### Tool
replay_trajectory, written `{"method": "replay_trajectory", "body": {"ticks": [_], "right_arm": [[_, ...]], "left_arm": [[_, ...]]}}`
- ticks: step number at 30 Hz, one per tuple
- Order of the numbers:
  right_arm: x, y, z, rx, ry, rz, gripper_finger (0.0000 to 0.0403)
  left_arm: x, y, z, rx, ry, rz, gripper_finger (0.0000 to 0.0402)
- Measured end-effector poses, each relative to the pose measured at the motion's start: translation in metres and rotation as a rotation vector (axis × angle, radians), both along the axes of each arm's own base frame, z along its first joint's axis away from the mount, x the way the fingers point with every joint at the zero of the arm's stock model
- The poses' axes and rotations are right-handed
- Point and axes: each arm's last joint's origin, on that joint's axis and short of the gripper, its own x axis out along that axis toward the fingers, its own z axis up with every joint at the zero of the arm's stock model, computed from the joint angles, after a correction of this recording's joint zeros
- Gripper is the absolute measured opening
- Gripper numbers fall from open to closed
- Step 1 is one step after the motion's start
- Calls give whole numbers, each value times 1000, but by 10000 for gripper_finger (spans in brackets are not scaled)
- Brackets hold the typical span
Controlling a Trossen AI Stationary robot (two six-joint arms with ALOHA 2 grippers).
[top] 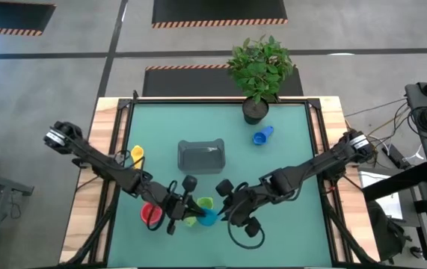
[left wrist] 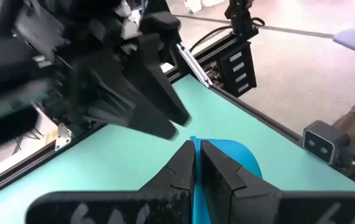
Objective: Nest measuring cups in basket
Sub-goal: Stack the light blue measuring cup on top of the red measuring cup
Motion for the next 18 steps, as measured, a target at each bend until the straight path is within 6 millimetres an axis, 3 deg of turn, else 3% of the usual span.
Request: {"method": "replay_trajectory", "body": {"ticks": [11, 18], "right_arm": [[-27, -22, 42, 5, -76, -24, 77], [-30, -23, 39, -4, -59, -22, 59]], "left_arm": [[-23, 2, 21, 2, 24, 101, 1], [-41, -13, 46, 87, 115, 266, 1]]}}
